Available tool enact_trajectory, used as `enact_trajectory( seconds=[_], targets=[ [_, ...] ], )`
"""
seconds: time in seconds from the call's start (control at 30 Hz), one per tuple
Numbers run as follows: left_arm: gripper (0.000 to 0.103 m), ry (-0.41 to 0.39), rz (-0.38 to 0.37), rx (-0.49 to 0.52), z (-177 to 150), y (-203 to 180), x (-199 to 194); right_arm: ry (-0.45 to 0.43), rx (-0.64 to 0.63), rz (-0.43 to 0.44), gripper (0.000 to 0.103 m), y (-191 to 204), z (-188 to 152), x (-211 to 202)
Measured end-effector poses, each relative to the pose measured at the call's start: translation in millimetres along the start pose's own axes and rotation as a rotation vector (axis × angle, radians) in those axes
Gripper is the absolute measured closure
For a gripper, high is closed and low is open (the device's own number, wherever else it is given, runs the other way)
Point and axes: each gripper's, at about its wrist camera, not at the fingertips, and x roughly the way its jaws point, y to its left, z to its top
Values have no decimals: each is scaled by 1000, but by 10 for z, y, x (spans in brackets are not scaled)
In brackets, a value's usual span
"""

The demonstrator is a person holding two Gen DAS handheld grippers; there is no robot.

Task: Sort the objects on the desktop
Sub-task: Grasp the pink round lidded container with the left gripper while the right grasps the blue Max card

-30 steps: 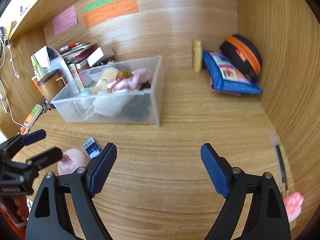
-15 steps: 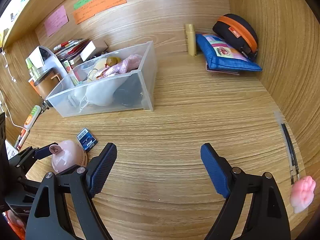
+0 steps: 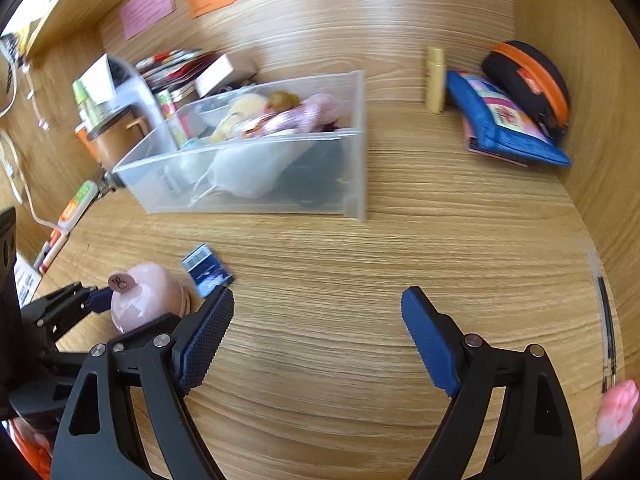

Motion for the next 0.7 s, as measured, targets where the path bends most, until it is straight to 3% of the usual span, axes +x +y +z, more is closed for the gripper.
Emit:
enact_trajectory(
  seconds=[0.3, 0.53, 0.7],
  targets=[
    [39, -26, 76, -103, -23, 504, -138, 54, -178, 28, 19, 511, 75, 269],
    [39, -53, 89, -129, -10, 659, -236, 82, -297, 14, 23, 742, 177, 443],
    [39, -70, 91, -127, 49, 664, -261, 121, -343, 16, 46, 785, 239, 574]
  ],
)
